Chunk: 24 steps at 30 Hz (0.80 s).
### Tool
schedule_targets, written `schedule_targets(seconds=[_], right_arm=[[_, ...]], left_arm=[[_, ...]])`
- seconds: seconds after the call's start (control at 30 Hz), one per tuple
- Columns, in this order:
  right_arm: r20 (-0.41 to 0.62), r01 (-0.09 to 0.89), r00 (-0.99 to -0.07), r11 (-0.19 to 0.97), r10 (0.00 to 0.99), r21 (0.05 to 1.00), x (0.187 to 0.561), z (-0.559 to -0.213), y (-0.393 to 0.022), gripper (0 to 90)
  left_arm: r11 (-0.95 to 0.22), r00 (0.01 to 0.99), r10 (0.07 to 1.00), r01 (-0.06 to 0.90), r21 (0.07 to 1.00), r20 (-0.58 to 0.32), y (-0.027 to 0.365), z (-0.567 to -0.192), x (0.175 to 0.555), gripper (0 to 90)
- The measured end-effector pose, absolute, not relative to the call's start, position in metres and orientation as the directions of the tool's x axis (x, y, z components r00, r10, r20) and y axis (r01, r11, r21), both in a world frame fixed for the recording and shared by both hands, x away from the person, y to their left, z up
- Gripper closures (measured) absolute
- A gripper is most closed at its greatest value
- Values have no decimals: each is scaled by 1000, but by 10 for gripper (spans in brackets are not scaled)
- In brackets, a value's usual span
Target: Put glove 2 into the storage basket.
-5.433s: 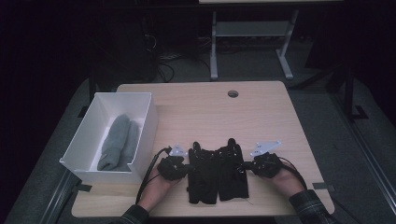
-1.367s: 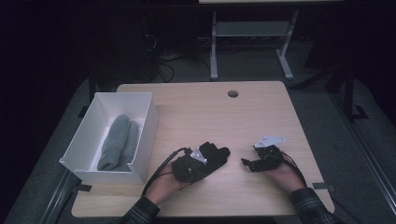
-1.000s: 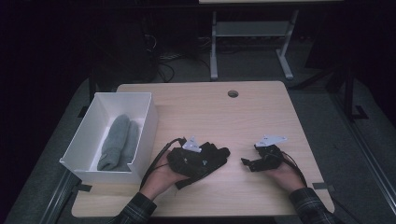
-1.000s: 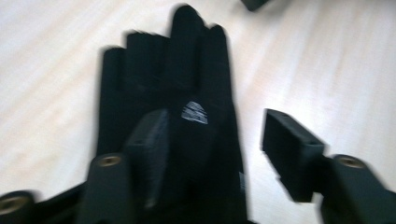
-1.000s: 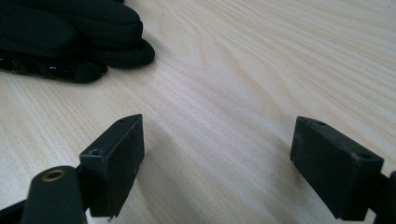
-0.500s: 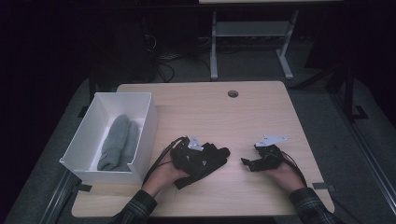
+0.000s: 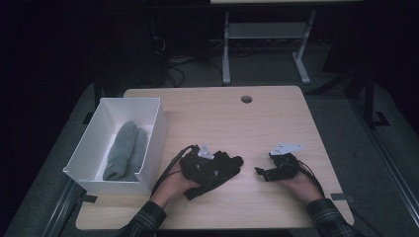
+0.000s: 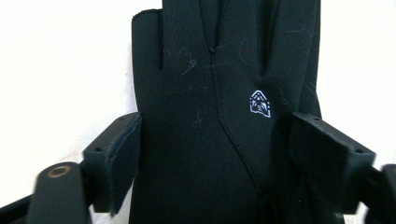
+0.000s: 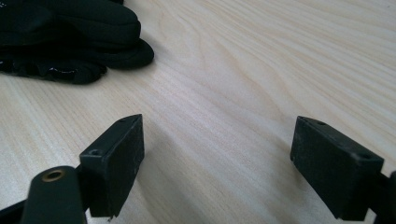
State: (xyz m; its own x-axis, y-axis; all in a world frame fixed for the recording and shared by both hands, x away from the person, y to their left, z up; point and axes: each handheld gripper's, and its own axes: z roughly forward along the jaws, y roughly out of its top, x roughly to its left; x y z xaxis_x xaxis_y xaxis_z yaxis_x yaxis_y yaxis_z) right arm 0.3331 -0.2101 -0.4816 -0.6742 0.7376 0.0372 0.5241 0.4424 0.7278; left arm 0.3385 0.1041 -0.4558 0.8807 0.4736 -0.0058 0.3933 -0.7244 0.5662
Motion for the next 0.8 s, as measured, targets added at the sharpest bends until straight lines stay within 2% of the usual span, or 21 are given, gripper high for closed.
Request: schedule_targets(seconds=[0.13, 0.33, 0.47, 0.8], right_arm=[[39, 525, -674, 441, 738, 728, 333, -482, -210, 176], [38, 525, -673, 441, 738, 728, 333, -482, -210, 176], [39, 525, -674, 442, 738, 727, 333, -482, -210, 176], [39, 525, -674, 442, 737, 727, 333, -482, -210, 176]], left_arm=[[-730, 889, 457, 386, 563, -17, 104, -454, 337, 306], [-748, 902, 430, 380, 544, -39, 100, -449, 332, 580], [-750, 893, 447, 405, 522, -52, 97, -447, 331, 635], [-703, 871, 477, 459, 543, -118, 102, -431, 334, 645]])
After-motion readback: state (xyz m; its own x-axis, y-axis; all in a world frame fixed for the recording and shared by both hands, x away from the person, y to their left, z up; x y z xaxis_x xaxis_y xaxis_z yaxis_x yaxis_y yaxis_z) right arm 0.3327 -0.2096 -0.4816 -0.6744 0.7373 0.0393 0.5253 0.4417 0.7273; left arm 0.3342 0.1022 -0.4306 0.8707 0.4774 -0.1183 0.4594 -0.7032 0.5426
